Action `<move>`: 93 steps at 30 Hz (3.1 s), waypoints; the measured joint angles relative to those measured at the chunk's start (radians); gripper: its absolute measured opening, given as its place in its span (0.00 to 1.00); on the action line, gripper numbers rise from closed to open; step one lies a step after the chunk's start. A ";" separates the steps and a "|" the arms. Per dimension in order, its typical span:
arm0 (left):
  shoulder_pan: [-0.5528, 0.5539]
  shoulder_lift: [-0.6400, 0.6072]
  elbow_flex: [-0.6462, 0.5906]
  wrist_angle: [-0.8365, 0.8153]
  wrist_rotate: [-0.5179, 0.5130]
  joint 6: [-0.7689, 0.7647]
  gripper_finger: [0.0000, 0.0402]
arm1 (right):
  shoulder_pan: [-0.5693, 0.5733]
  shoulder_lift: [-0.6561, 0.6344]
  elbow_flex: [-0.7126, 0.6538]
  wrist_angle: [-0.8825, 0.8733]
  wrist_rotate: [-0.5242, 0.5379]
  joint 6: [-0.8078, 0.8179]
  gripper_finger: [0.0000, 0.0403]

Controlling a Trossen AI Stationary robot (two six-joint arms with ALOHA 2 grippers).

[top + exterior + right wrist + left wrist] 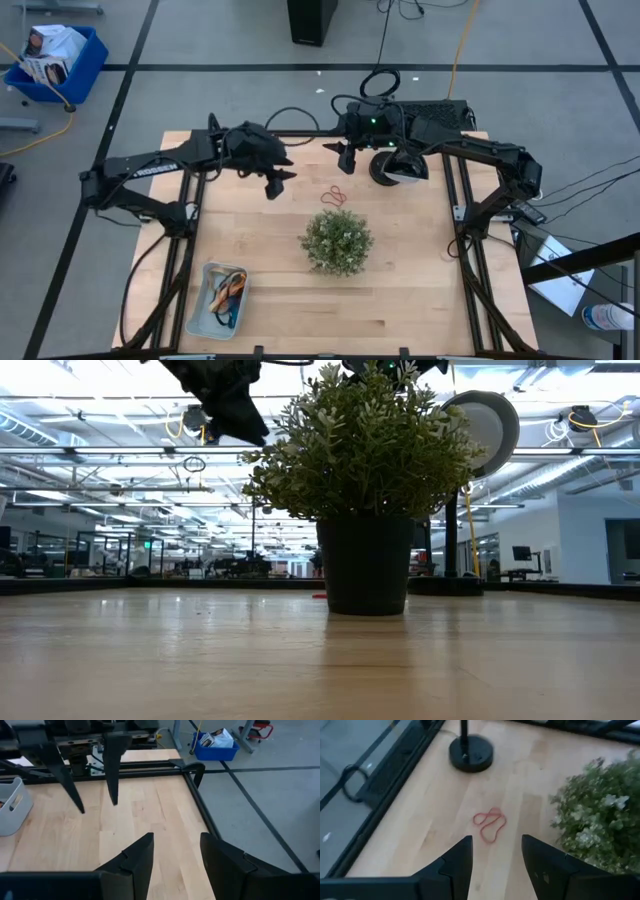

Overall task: Pick and place rubber bands into bin
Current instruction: Put the red rubber band into the blue bin

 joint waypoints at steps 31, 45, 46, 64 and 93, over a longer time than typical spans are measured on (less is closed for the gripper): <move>0.271 0.091 0.001 0.365 0.105 -0.021 0.44 | -0.106 0.009 -0.142 0.166 -0.190 -0.232 0.39; 0.309 0.091 0.001 0.395 0.105 -0.063 0.44 | -0.134 0.084 -0.142 0.157 -0.192 -0.324 0.39; 0.309 0.091 0.001 0.395 0.105 -0.060 0.44 | -0.131 0.086 -0.142 0.156 -0.191 -0.324 0.39; 0.309 0.091 0.001 0.386 0.104 -0.062 0.44 | 0.041 0.085 -0.128 0.288 -0.086 -0.334 0.39; 0.308 0.091 0.001 0.198 0.103 -0.021 0.44 | 0.230 0.269 -0.133 0.661 0.368 -0.173 0.39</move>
